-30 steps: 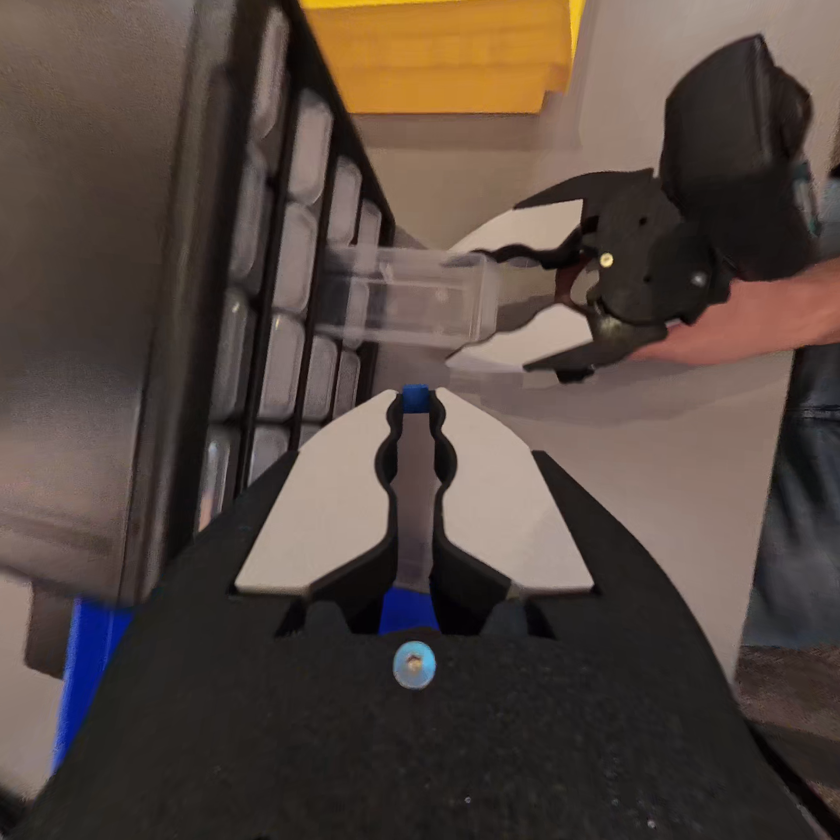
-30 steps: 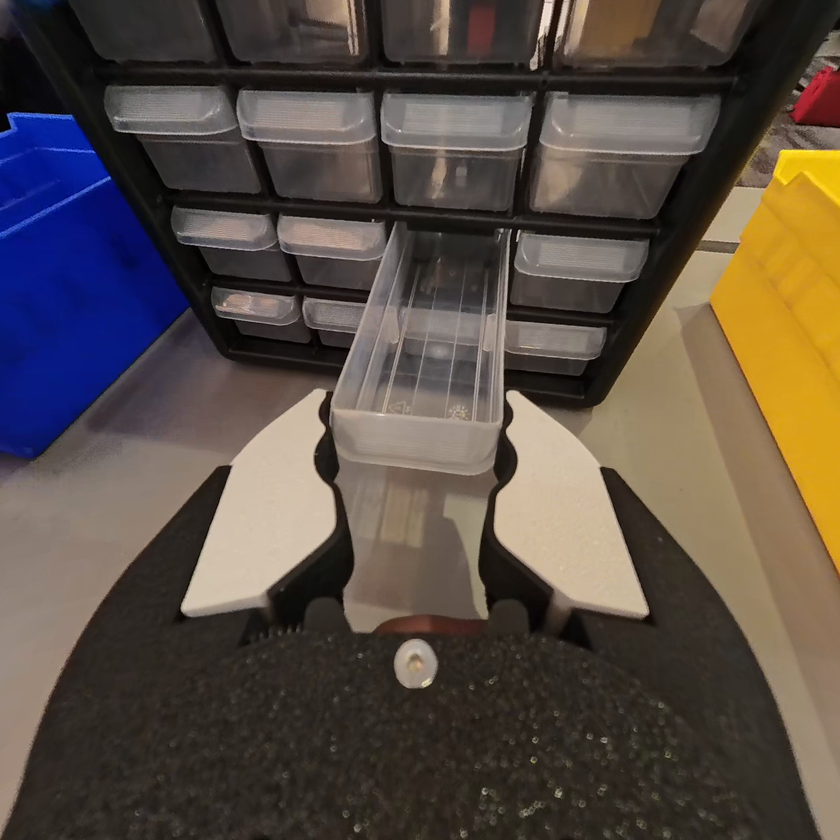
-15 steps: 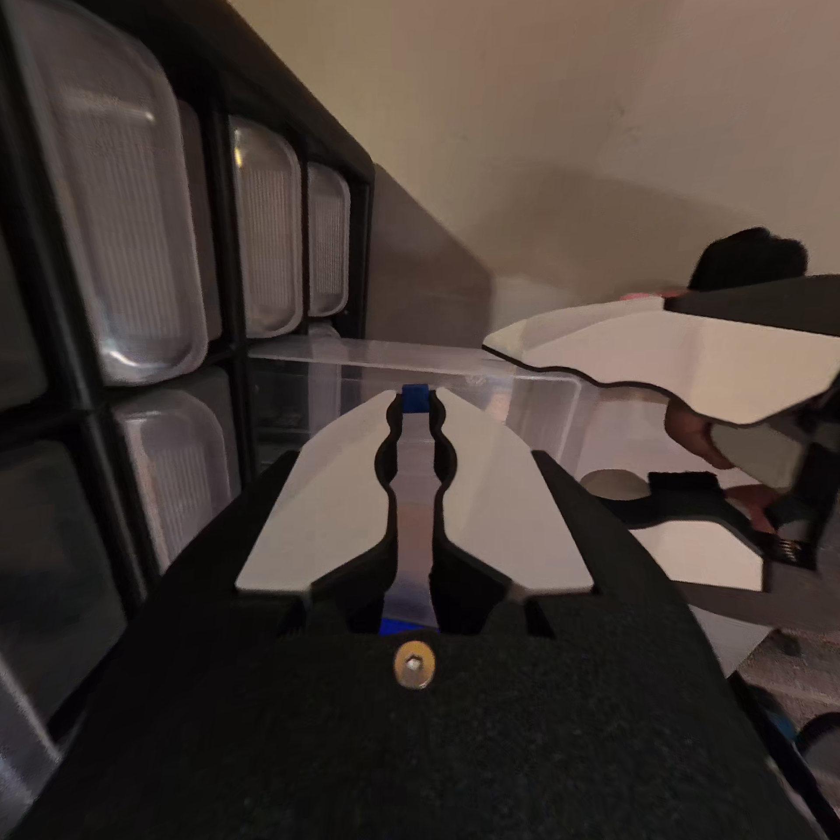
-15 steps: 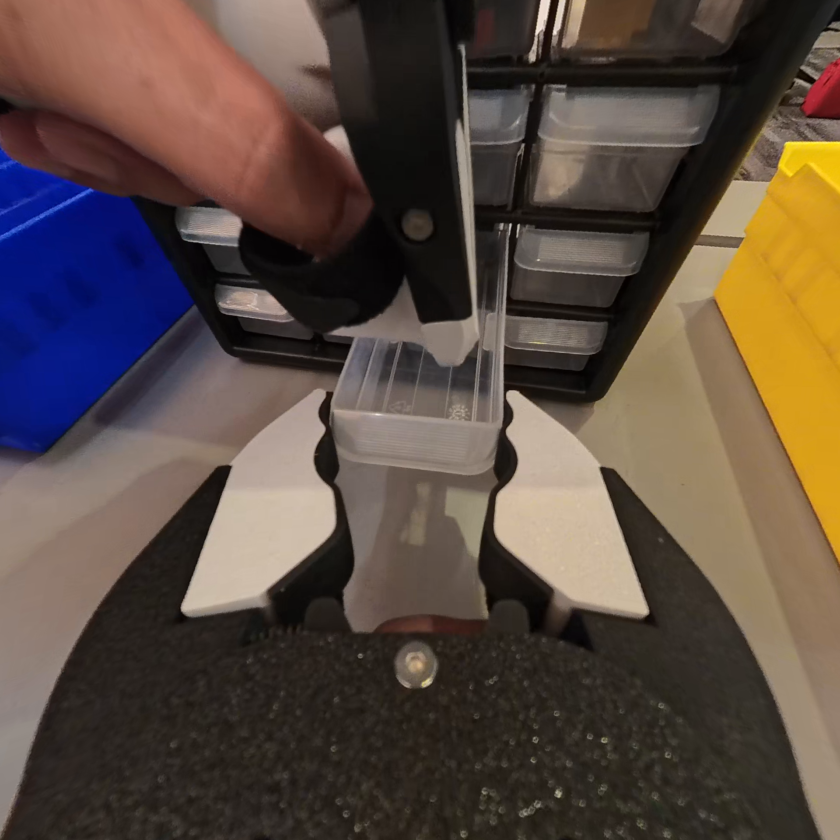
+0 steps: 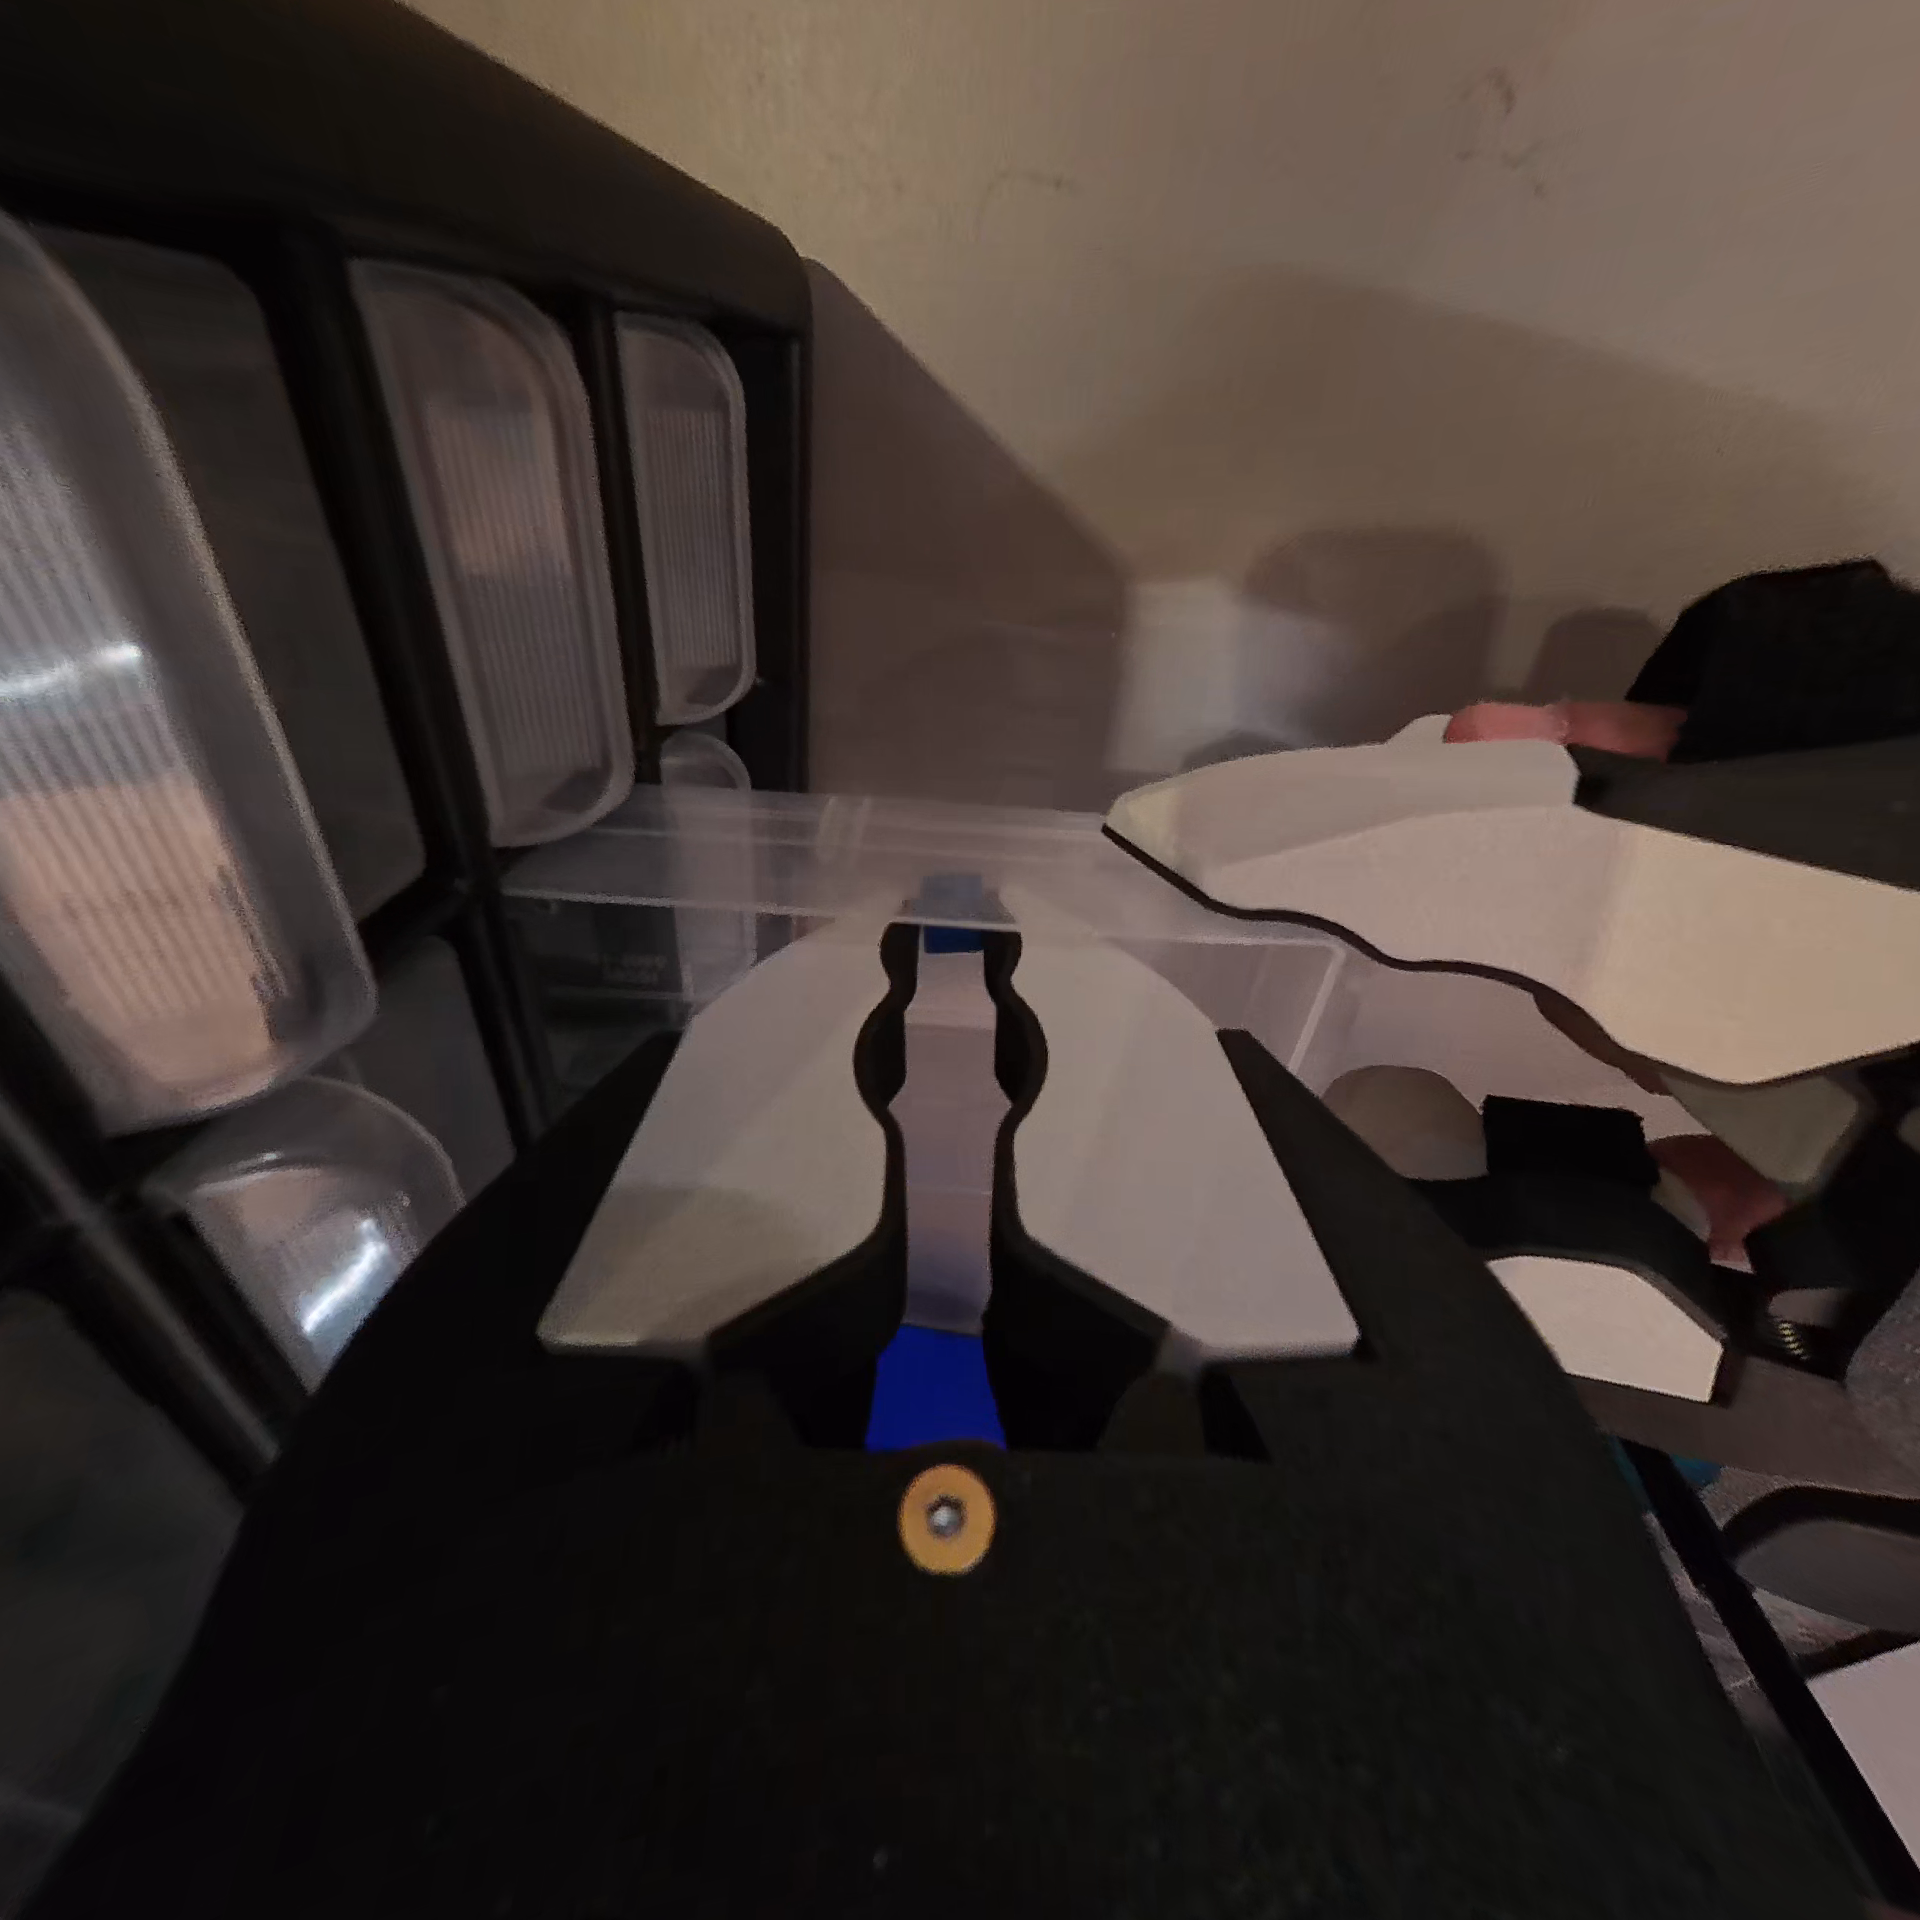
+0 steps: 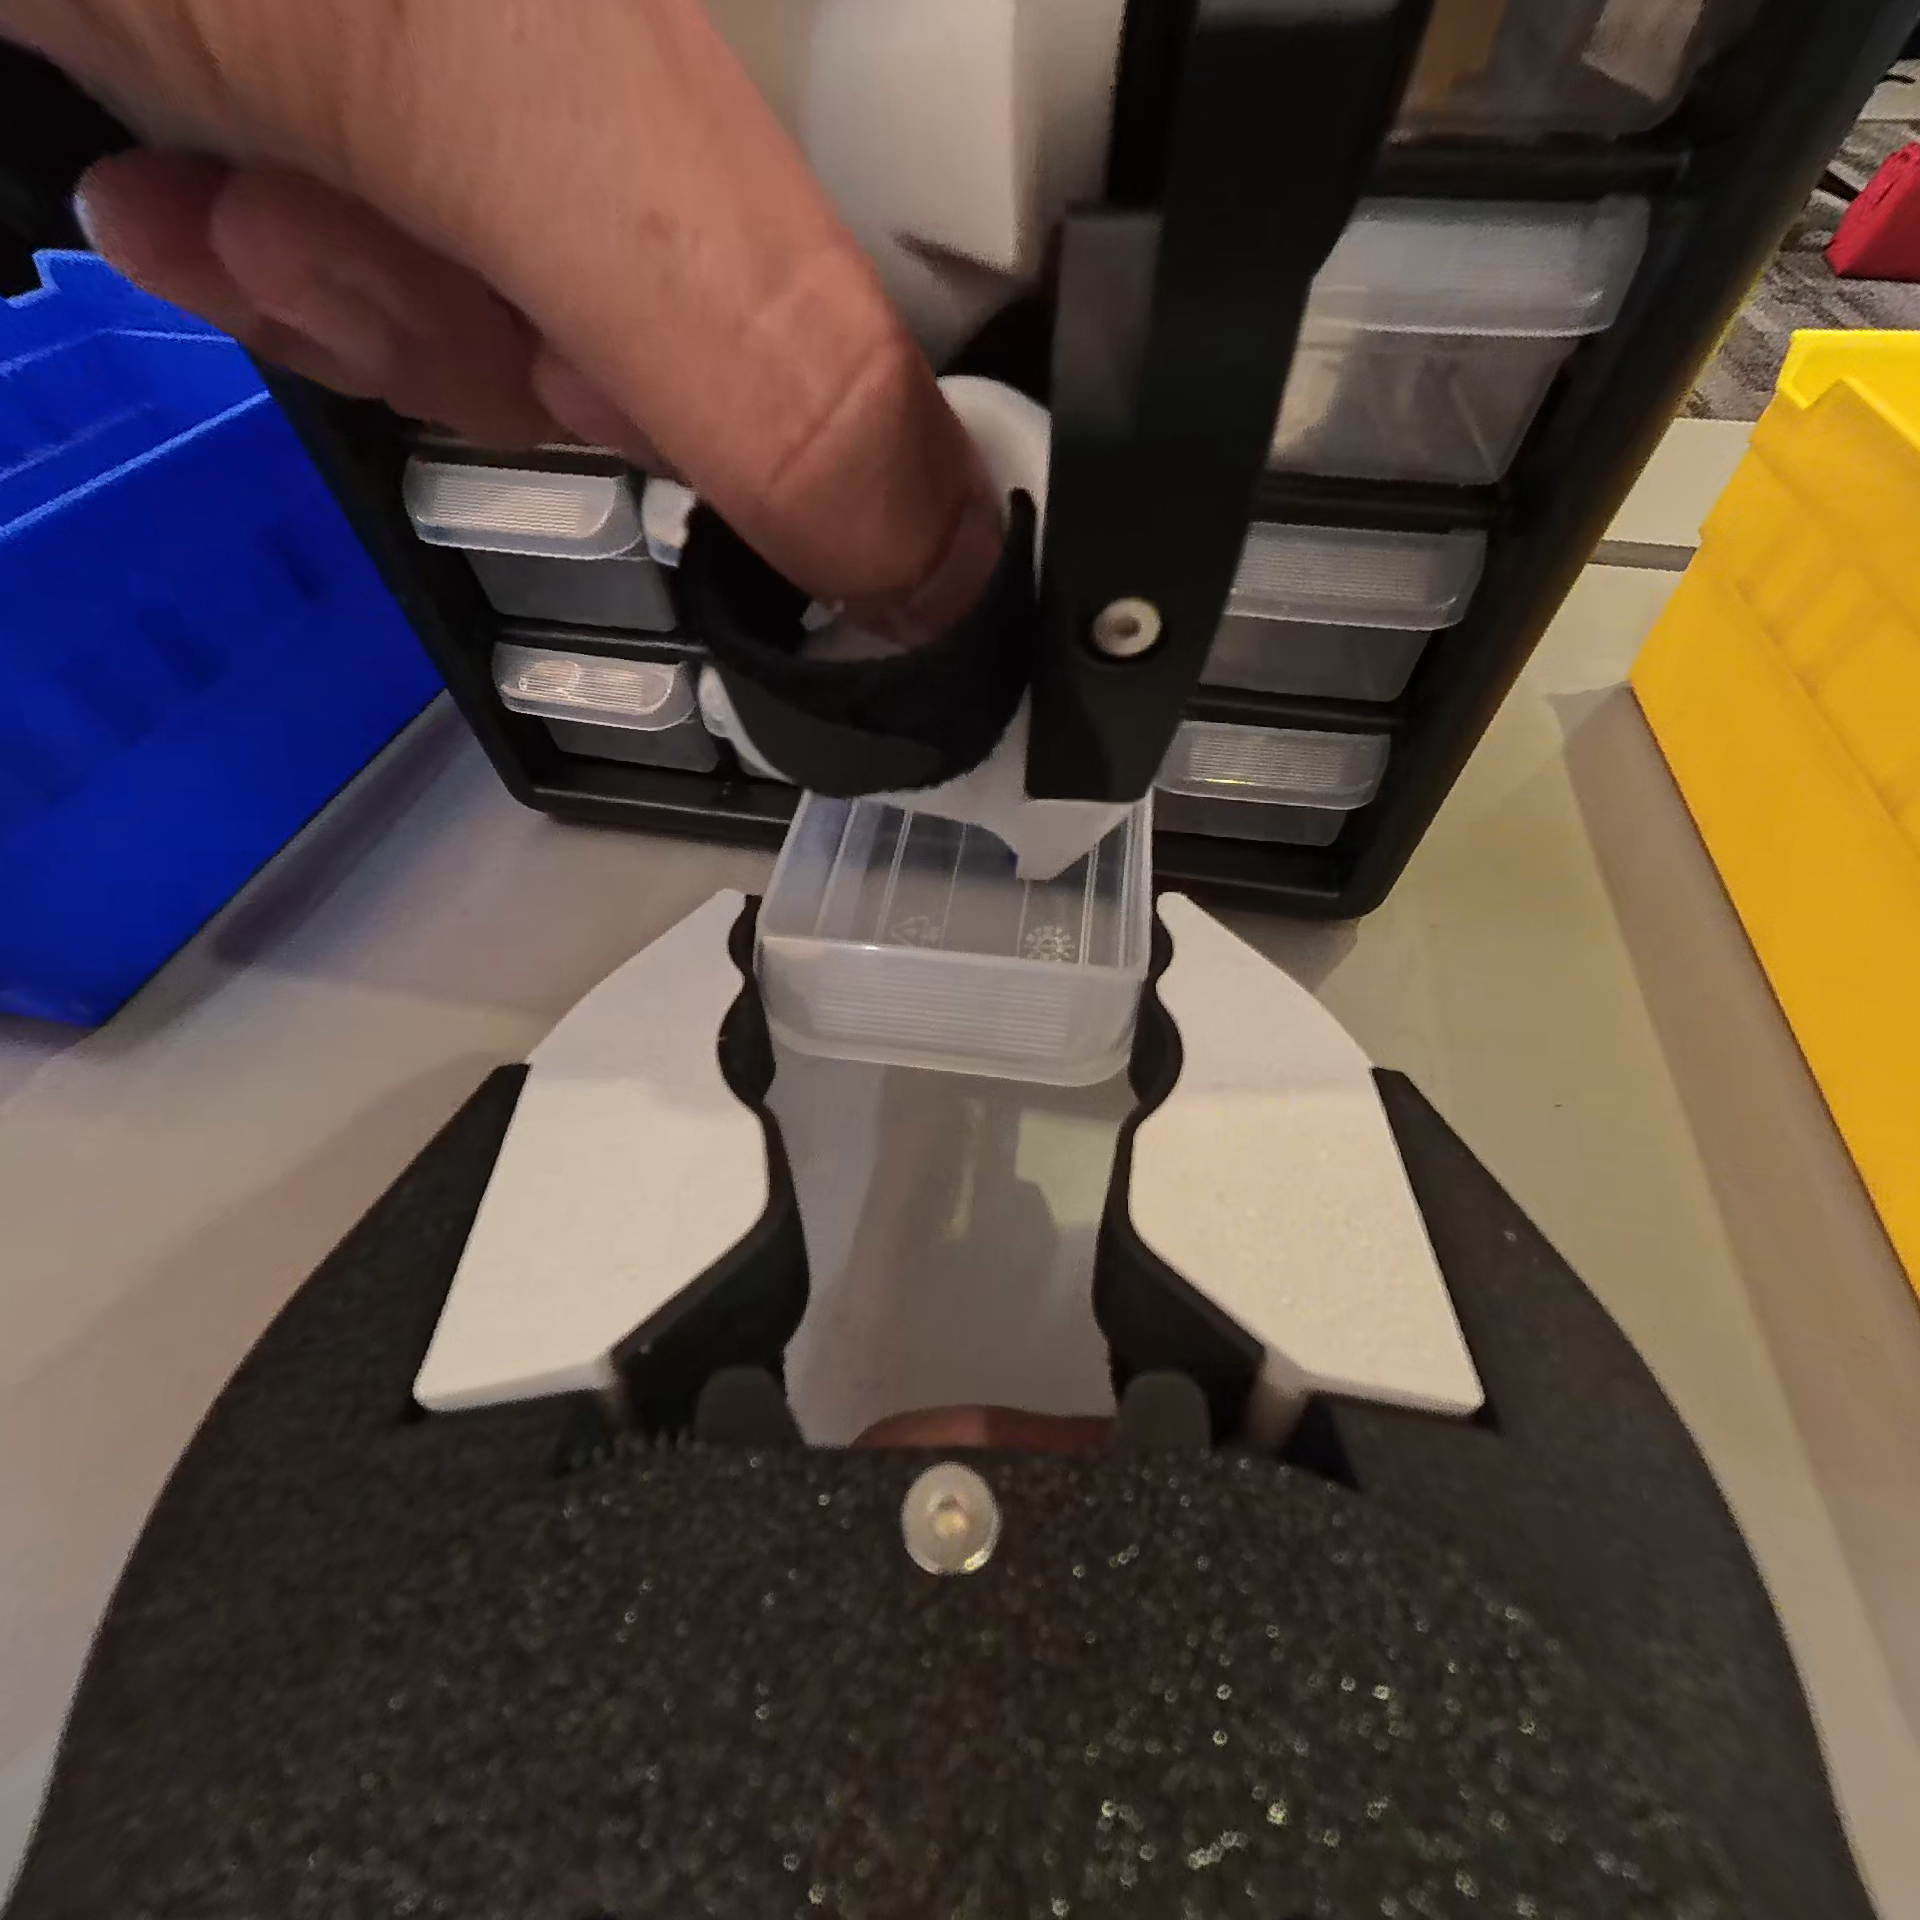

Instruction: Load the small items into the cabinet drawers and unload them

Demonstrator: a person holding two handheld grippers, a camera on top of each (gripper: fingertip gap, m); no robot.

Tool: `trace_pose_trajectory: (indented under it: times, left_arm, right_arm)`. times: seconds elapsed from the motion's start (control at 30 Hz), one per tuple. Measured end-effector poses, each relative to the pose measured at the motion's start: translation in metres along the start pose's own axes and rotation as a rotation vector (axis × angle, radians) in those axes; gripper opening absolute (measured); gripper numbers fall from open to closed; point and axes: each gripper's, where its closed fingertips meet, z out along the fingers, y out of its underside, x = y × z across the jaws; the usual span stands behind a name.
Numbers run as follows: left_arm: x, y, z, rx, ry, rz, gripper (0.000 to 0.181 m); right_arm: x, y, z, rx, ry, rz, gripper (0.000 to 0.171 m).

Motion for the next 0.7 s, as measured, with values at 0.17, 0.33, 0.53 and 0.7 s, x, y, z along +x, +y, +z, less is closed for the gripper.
trace_pose_trajectory:
  times: [0.17, 0.33, 0.53, 0.7]
  left_arm:
    - [-0.004, 0.0, -0.004, -0.002, -0.037, -0.02, 0.018]
    - [0.008, 0.006, -0.054, 0.23, -0.055, -0.105, 0.023]
    - [0.011, 0.082, -0.124, 0.754, -0.297, -0.629, 0.034]
    - [0.091, 0.138, -0.077, 1.015, -0.226, -0.997, 0.035]
  right_arm:
    - [0.0, 0.0, 0.0, 0.0, 0.0, -0.002, 0.067]
    - [0.0, 0.0, 0.0, 0.0, 0.0, -0.002, 0.067]
    - [0.0, 0.0, 0.0, -0.001, 0.002, -0.005, 0.067]
    - [0.001, 0.0, 0.003, -0.004, 0.009, -0.017, 0.067]
